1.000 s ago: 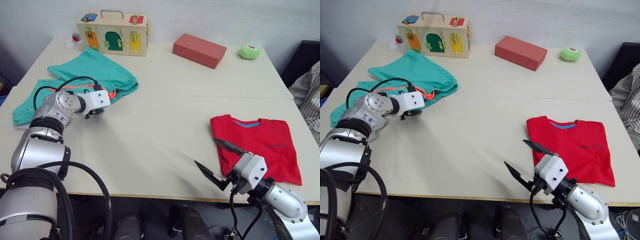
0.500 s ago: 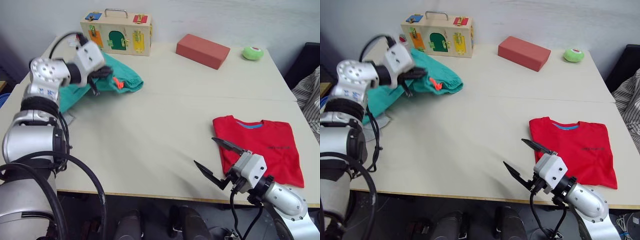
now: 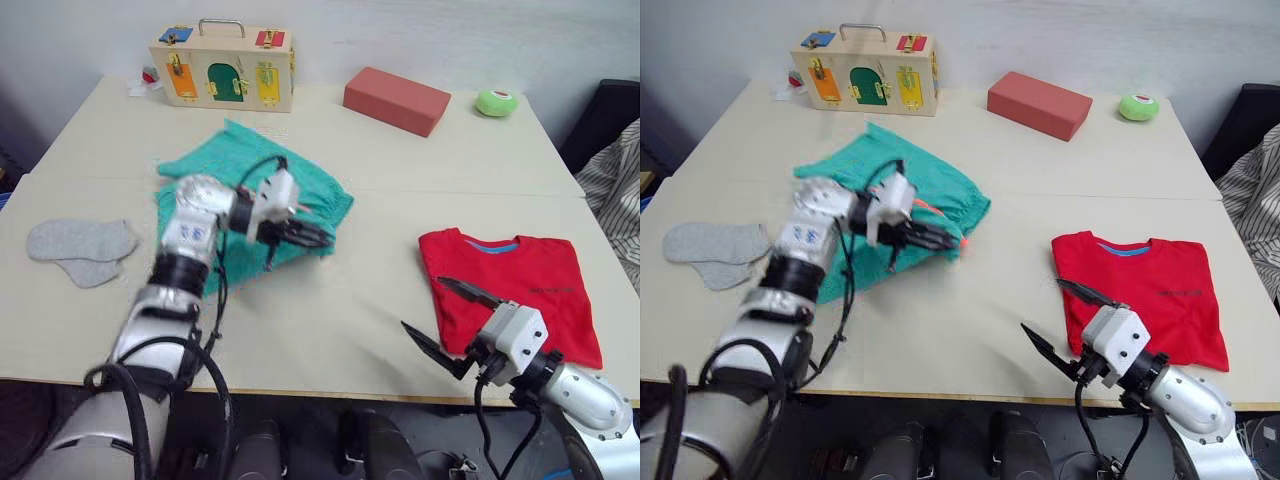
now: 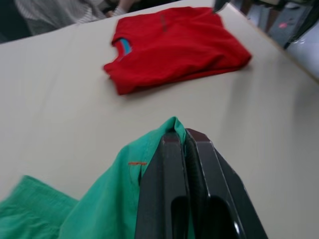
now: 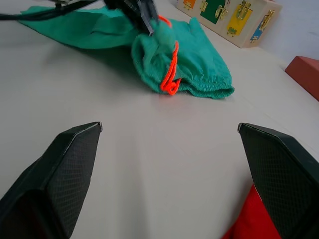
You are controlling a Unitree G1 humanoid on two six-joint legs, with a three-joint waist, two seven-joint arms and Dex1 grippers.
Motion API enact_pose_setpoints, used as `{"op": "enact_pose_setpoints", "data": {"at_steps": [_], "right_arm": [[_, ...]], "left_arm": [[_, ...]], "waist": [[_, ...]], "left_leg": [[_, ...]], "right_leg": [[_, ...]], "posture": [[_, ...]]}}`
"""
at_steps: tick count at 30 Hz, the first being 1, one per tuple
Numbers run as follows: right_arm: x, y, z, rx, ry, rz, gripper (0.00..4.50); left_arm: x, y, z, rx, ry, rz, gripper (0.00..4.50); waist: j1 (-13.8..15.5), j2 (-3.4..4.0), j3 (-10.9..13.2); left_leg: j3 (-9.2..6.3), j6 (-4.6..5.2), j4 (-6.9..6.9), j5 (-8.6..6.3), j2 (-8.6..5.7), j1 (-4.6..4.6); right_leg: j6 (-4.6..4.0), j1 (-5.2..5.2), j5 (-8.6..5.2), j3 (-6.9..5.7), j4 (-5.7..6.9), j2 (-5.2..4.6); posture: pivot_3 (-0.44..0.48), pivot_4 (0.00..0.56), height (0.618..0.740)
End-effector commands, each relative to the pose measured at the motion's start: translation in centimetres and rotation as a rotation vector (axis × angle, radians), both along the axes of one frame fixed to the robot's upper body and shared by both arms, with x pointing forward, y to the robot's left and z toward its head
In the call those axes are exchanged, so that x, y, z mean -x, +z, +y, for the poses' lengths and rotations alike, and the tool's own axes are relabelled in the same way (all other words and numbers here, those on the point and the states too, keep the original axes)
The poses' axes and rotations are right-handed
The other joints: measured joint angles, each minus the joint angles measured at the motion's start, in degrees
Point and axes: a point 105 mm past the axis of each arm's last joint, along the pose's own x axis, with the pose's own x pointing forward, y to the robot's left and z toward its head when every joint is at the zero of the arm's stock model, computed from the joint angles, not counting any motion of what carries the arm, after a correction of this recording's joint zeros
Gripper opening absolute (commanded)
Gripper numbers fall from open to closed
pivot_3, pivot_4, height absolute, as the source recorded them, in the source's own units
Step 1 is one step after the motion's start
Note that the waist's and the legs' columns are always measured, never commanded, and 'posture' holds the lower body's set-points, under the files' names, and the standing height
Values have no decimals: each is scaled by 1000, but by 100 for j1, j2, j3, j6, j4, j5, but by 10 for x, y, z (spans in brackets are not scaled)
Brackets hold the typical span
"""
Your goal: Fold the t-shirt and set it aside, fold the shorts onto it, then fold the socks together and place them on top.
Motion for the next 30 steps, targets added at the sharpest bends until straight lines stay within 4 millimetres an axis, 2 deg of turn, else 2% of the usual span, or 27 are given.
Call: {"op": "enact_pose_setpoints", "data": {"at_steps": [1,3,5,8,15,18,21,24,26,30], "right_arm": [[1,5,0,16,19,6,4500],[-2,7,1,-2,16,35,4500],[-3,7,4,-11,16,57,4500],[-5,8,11,-11,38,65,4500],[-11,7,20,-4,69,45,4500],[-16,6,19,-12,44,35,4500],[-14,3,22,12,79,50,4500],[-11,-2,31,24,122,76,4500],[-14,-7,43,39,150,93,4500],[-33,-17,63,56,149,143,4500]], "left_arm": [[13,-1,-20,57,-3,13,249],[17,-8,-23,70,25,11,635],[25,-5,-20,98,23,31,1270],[43,8,-6,147,-27,64,2113],[70,36,37,259,13,105,4294],[66,38,63,249,144,92,4294],[55,18,105,127,347,48,4406],[52,10,139,98,495,12,4406],[59,-4,161,36,566,-12,4406],[74,-34,174,-100,602,-27,4406]], "waist": [[10,0,0],[14,0,0],[12,1,0],[-13,4,-2],[-2,23,-5],[-6,31,0],[18,35,1],[19,39,1],[16,40,1],[-2,44,4]], "left_leg": [[-2,0,6,1,0,-1],[-4,2,8,1,-2,0],[-8,5,7,0,-4,3],[-9,1,0,1,1,5],[-39,-8,-8,5,-1,1],[-147,3,-13,17,-41,-15],[-139,2,-11,20,-38,-3],[-135,4,-19,15,-35,-1],[-134,8,-21,11,-31,-2],[-117,1,-23,4,-23,-7]], "right_leg": [[0,0,0,0,3,0],[0,2,1,3,7,-3],[-1,4,1,5,9,-8],[-3,3,0,4,10,-5],[-7,17,-3,-18,0,-9],[-2,75,-6,-118,-24,-49],[-1,76,-6,-99,-31,-44],[-2,73,-6,-94,-37,-42],[-3,70,-6,-92,-40,-42],[-5,51,-8,-86,-38,-44]], "posture": [[0,150,740],[0,150,740],[0,150,740],[0,150,740],[0,150,740],[0,150,740],[0,150,740],[0,150,740],[0,150,740],[0,150,740]]}}
